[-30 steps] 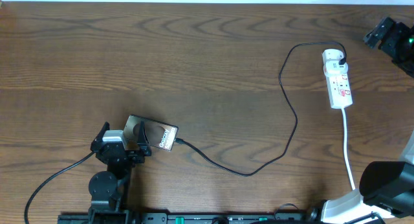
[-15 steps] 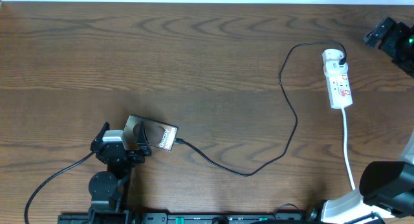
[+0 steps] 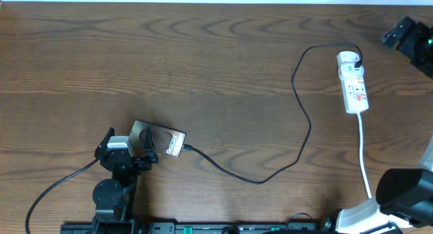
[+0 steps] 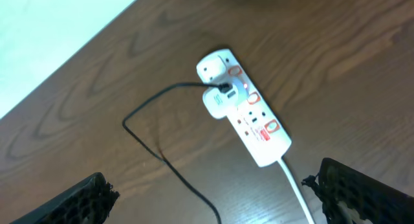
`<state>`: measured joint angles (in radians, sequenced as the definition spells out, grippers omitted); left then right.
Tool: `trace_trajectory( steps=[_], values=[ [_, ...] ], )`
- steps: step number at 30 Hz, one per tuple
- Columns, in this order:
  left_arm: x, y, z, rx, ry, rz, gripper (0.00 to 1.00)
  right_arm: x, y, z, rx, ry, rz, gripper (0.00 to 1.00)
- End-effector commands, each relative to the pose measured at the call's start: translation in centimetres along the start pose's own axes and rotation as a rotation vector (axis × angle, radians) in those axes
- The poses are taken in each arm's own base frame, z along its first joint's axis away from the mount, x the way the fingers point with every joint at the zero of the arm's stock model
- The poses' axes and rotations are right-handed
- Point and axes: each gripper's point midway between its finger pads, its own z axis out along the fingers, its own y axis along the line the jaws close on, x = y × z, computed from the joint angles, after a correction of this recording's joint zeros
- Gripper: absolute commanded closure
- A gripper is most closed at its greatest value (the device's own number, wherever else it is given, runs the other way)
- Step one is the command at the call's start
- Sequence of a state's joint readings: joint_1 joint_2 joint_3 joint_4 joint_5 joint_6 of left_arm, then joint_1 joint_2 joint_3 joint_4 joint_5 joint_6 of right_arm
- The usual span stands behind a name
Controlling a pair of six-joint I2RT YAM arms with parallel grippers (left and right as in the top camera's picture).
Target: Plug charger to phone and switch on socket
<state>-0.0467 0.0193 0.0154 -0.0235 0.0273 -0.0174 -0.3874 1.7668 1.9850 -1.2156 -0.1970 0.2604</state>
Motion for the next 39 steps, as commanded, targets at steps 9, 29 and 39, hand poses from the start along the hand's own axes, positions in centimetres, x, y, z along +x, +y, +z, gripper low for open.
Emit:
trace_trajectory(
  steps=[9,29,39],
  values=[
    [1.5,0.3,0.0,-0.014,0.05,0.019,0.1,-0.1,10.6,-2.2,-0.188,-0.407,-0.321,0.01],
    [1.5,0.3,0.0,-0.015,0.05,0.019,0.1,17.1,6.6,-4.4,-0.415,-0.967,-0.563,0.01],
    [1.5,0.3,0.0,-0.015,0.05,0.019,0.1,22.4,2.7,-1.5,-0.394,-0.971,-0.556,0.01]
  ],
)
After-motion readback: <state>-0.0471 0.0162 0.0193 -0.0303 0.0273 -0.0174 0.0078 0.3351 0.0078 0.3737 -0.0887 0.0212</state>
